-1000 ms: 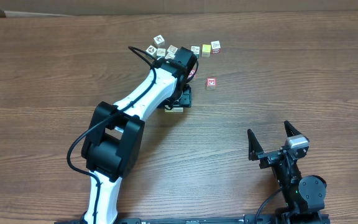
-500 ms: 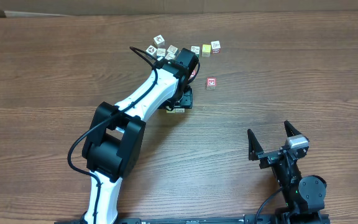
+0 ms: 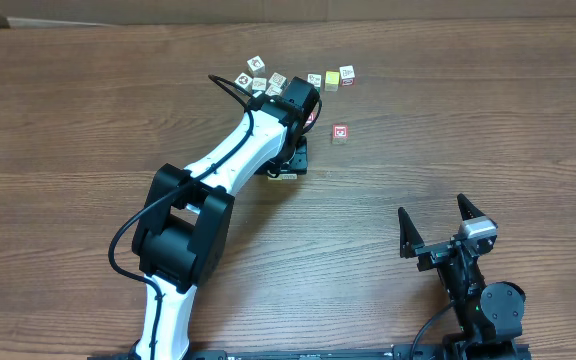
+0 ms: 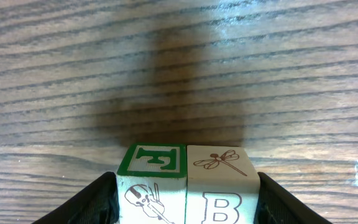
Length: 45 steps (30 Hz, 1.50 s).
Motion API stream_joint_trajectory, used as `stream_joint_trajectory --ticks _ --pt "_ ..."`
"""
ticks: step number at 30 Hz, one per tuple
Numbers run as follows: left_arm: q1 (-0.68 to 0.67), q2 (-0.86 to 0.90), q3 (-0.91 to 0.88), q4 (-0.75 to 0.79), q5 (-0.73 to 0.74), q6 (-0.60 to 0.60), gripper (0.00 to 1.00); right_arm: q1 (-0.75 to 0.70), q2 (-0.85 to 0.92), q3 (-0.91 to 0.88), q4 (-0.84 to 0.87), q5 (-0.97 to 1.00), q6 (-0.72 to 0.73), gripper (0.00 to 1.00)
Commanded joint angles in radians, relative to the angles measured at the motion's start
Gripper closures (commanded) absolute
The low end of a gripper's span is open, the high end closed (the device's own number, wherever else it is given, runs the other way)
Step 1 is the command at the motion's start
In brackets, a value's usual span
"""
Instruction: Form a horizontal line
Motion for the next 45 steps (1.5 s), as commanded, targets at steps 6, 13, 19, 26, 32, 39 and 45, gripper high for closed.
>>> stream_joint_trajectory --ticks 6,13,19,26,32,39,45 --pt "-0.001 0.003 -0.007 0.032 -0.051 -0.04 0.41 -0.003 -0.008 -0.01 0.003 -0.002 -0.004 0.0" --pt "-0.001 0.003 -0.007 0.062 -0.051 -0.062 0.41 -0.003 -0.008 -0.01 0.003 -0.002 -0.004 0.0" --pt "-0.001 0.003 -0.007 0.058 -0.051 -0.075 0.43 -0.003 -0.008 -0.01 0.003 -0.002 -0.004 0.0" --pt "-0.001 0.003 -0.007 0.045 -0.051 -0.074 0.42 -0.003 -0.008 -0.01 0.003 -0.002 -0.004 0.0" --pt "-0.001 0.003 -0.007 0.024 -0.051 -0.072 0.38 -0.003 -0.008 -0.01 0.003 -0.002 -0.004 0.0" --pt "-0.001 0.003 -0.007 0.026 -0.05 -0.066 0.35 -0.003 -0.008 -0.01 0.003 -0.002 -0.004 0.0" --pt "-0.001 0.003 -0.007 0.029 -0.05 -0.066 0.34 -0.003 -0.008 -0.01 0.003 -0.002 -0.004 0.0"
